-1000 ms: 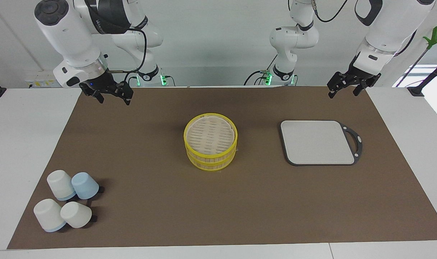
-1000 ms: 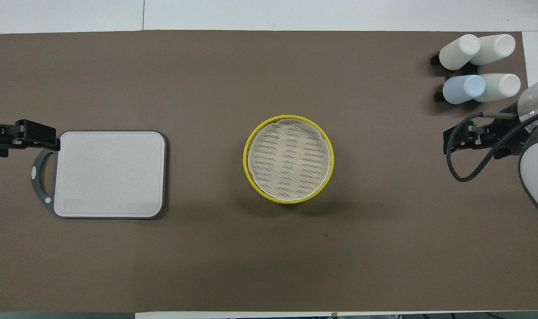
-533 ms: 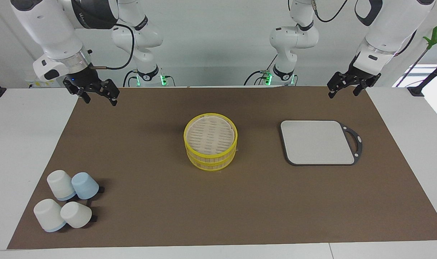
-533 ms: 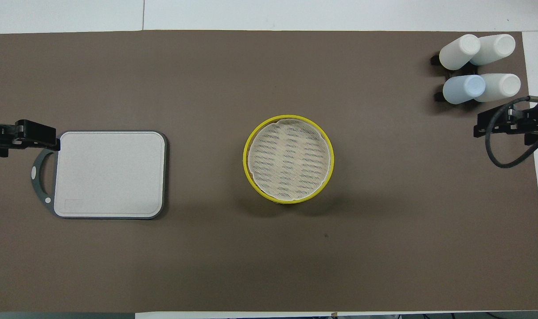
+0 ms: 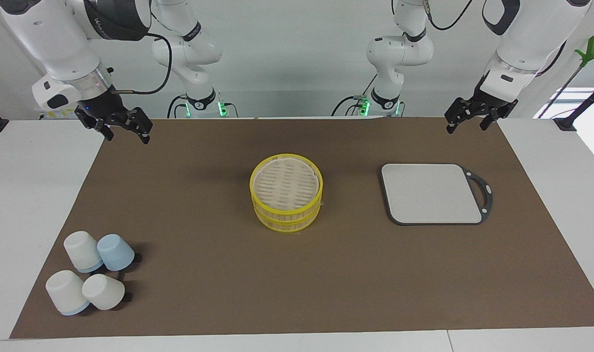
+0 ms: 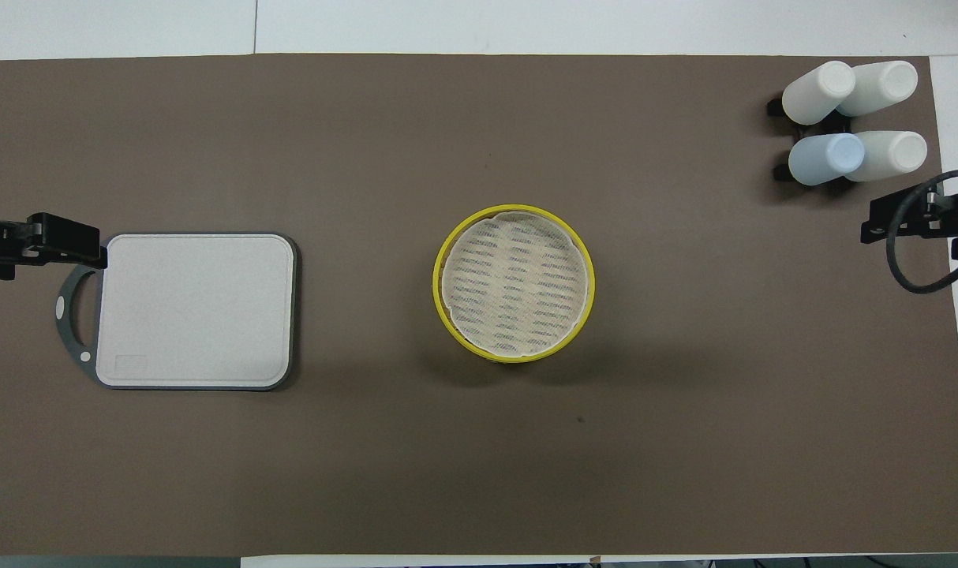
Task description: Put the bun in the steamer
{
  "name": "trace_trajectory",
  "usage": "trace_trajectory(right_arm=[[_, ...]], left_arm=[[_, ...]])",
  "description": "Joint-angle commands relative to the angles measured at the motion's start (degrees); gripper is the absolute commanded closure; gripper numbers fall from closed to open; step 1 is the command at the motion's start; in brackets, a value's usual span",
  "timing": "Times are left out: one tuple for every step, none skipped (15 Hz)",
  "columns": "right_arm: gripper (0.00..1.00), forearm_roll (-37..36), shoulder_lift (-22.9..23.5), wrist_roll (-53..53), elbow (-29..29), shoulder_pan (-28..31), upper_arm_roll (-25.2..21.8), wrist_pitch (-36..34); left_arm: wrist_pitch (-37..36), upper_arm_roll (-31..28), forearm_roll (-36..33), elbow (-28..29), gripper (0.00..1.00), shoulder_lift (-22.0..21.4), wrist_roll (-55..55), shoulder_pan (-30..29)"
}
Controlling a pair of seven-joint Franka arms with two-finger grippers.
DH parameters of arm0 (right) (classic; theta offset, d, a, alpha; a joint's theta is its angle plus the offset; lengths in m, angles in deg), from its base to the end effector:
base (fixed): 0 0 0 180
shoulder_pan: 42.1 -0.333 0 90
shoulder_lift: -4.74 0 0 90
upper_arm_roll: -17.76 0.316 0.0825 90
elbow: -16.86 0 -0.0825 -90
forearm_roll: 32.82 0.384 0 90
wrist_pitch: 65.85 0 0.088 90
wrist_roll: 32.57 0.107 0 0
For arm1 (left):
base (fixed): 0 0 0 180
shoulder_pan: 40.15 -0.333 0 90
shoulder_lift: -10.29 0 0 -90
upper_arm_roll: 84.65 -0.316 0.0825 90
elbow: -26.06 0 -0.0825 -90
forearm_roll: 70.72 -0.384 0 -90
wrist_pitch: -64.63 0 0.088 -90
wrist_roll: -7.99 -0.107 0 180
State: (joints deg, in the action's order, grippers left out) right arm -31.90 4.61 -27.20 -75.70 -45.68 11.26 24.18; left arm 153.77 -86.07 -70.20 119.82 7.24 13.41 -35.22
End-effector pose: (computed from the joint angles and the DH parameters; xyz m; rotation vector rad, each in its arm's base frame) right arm 0.5517 -0.0265 0.6047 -3.1173 0.2264 0.0660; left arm 0.5346 -0.0334 0.6213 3.1326 0.0521 -0.0441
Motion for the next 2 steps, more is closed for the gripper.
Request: trace_trajectory(right_arm=[[0.0,0.5,-0.4,-1.9,-0.3,0.0,-0.1,0.4],[0.0,0.5,-0.4,-1.8,-0.3,-0.1,-0.1,0.5]], left_arm=[[0.2,0.4,0.7,-0.3,0.0,0.0,-0.8,-0.7],[0.2,0.4,0.7,-0.3,0.0,0.0,-0.8,-0.7]])
